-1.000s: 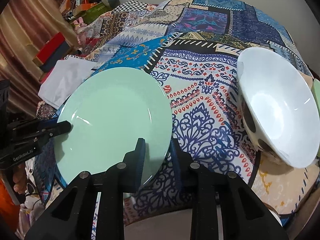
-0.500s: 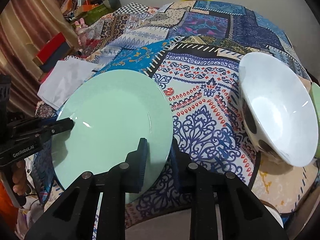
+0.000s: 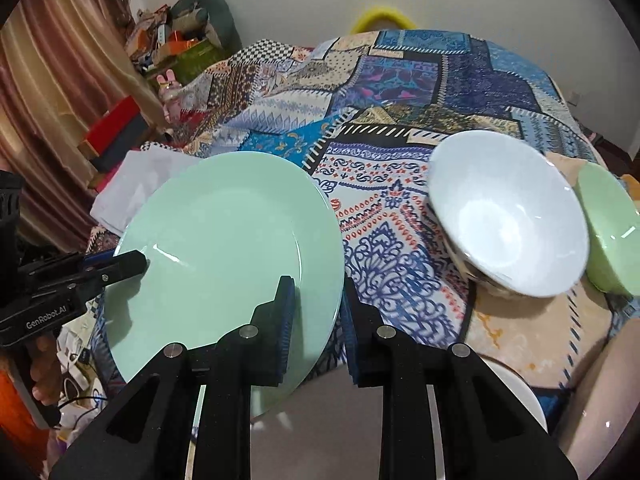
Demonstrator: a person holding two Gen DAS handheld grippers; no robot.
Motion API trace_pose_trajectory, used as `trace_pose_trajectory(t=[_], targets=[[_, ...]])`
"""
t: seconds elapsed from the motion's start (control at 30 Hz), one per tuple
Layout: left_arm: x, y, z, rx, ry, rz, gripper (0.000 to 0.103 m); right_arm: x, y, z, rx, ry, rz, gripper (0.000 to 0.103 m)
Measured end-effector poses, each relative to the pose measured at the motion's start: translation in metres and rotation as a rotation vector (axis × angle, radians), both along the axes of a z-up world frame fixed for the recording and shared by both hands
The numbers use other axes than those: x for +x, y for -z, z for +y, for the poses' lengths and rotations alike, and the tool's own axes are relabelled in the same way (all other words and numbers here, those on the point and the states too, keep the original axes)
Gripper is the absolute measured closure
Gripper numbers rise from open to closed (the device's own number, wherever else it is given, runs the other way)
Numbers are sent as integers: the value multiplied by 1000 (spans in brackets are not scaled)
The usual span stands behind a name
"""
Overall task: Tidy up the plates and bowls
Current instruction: 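Lift the mint green plate and carry it toward the white plate, then lower the mint green plate onto the white plate and open both grippers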
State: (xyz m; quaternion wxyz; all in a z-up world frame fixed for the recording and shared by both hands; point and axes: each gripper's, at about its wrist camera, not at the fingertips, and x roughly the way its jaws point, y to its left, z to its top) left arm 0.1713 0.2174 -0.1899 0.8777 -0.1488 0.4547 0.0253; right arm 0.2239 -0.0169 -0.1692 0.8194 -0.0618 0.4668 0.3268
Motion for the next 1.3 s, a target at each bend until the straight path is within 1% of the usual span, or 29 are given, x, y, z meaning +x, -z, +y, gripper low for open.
trace_pose_trajectory(t=[0.23,0.57,0.93,1.3], targets=[[-13,-18,-25,3,30,-20,80,-17,-18,-25,21,28,-23,82],[-31,-31,-67,14,71,-36,80,-33,-26,-62,30,67,-35,83],[-38,-30,-114,23,122,-15,80,-52,-28,-109,44,120,-33,82],[-35,-12,-151,9,164,40,80,-59,-14,-144,44,164,1,82]])
